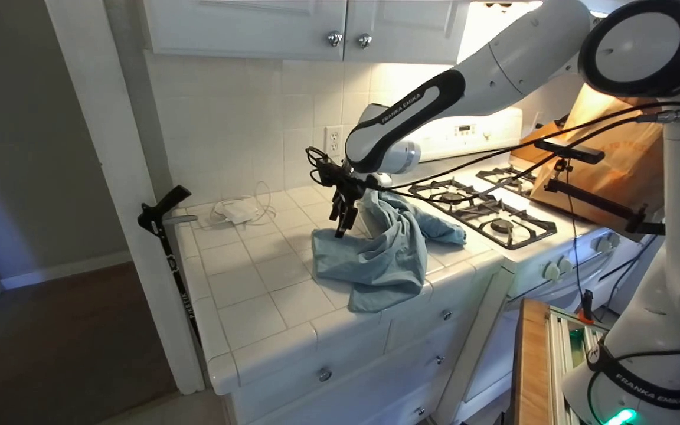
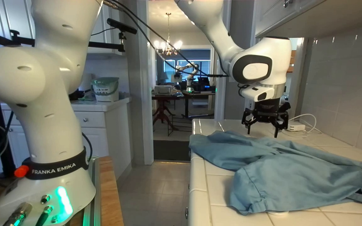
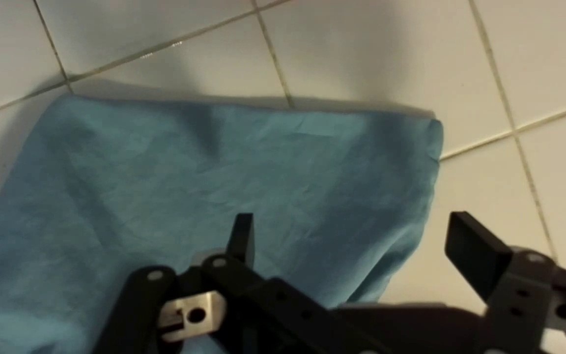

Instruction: Unfold the blue cloth

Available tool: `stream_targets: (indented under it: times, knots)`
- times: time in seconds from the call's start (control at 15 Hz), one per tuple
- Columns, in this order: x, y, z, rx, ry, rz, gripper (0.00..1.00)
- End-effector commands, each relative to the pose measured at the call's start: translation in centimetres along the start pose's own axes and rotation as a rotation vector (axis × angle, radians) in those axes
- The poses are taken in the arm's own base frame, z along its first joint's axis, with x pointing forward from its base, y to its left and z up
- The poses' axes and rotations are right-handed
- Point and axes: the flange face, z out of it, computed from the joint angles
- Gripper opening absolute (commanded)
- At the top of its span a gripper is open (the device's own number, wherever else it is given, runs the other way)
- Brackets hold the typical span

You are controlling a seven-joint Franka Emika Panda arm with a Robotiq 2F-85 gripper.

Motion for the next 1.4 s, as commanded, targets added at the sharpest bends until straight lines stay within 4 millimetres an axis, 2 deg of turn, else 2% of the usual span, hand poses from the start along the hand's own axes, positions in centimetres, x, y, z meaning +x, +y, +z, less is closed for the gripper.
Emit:
stream_targets:
  times: [0.0,0.07,0.13,0.27,0.33,0.6,1.0,1.07,1.33]
  knots:
    - [0.3,-0.5,1.2,-0.018,0.034,0.023,1.00]
    - [0.5,-0.6,1.4,-0.020,0.041,0.025,1.00]
    - [0.7,-0.7,1.7,-0.019,0.048,0.028,0.95]
    - [0.8,-0.9,2.2,-0.009,0.042,0.020,0.98]
    - [0.8,-0.9,2.5,-0.010,0.043,0.019,0.77]
    - [0.6,-0.8,3.4,-0.018,0.048,0.008,0.47]
    - [-0.3,-0.8,3.1,-0.010,0.034,-0.016,0.05]
    - [-0.5,-0.8,2.9,-0.007,0.030,-0.023,0.01]
    - [-3.1,-0.4,1.9,0.027,-0.011,-0.102,0.01]
